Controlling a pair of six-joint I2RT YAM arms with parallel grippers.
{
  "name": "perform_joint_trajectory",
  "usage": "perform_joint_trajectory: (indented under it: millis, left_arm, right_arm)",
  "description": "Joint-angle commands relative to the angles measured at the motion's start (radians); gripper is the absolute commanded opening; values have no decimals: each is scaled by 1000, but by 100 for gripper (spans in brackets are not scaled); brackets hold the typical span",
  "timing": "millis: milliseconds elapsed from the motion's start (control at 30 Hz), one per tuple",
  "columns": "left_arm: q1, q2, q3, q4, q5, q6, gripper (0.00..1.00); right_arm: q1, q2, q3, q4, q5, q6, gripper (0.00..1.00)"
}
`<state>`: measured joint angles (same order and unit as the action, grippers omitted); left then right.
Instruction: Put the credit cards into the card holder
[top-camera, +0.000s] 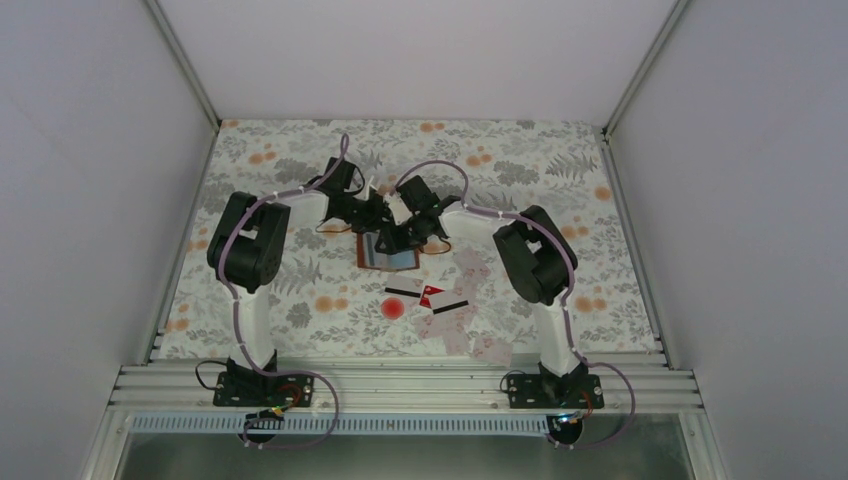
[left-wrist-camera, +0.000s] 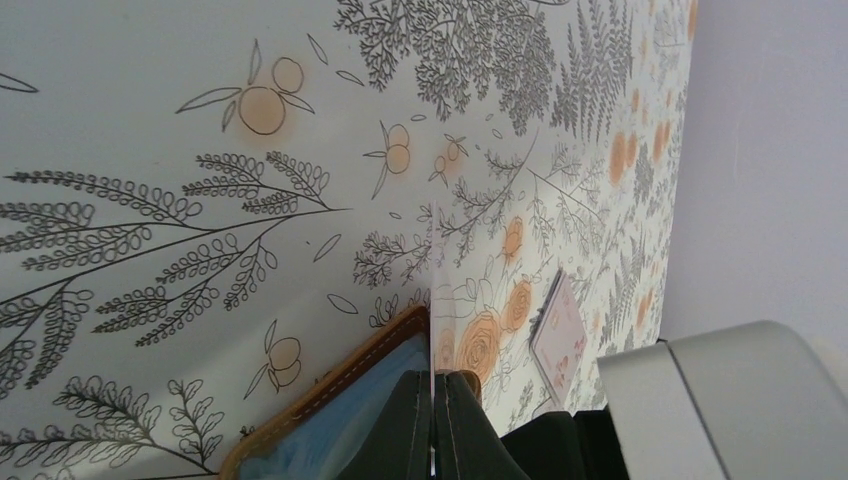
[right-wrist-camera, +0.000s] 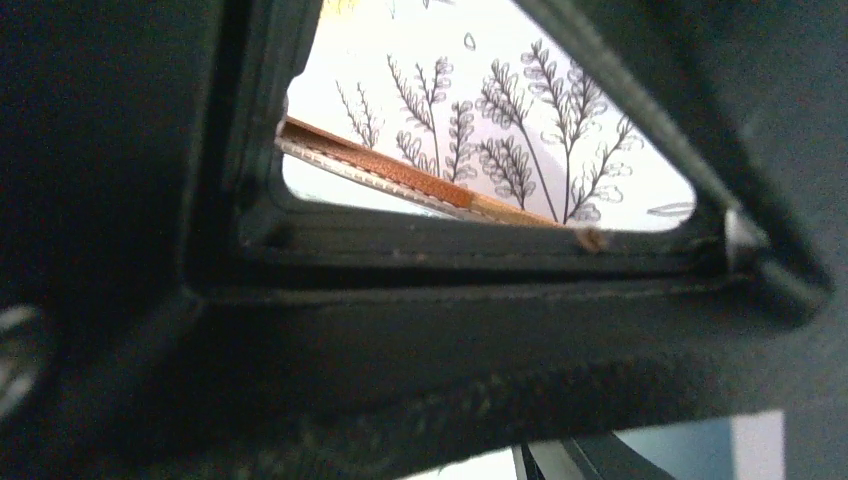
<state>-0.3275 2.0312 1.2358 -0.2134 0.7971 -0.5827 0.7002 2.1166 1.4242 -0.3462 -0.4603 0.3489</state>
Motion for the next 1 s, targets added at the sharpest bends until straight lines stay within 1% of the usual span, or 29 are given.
perform_joint_trajectory:
  millis: [0, 267, 467, 567, 667, 833, 967]
  left_arm:
    - [-40, 8, -62, -17, 43, 77, 2]
    - [-35, -3, -122, 109, 86, 52, 2]
    - [-25, -23, -147, 194, 130, 26, 2]
    - [-24, -33, -154, 226, 147, 21, 2]
    - [-20, -46, -167, 272, 170, 7, 2]
    - [-15, -69, -158, 275, 181, 14, 2]
    - [-8, -84, -162, 283, 186, 27, 2]
  right_arm:
    - [17, -42, 22, -22, -1, -38, 43]
    - [4, -108, 29, -70, -63, -59, 48]
    - [-28, -235, -36, -92, -115, -78, 49]
    - [-80, -308, -89, -98, -131, -88, 50]
    - [-139, -352, -122, -120, -171, -133, 51]
    - [-213, -353, -131, -180, -279, -230, 53]
    - [-261, -335, -148, -173, -371, -283, 55]
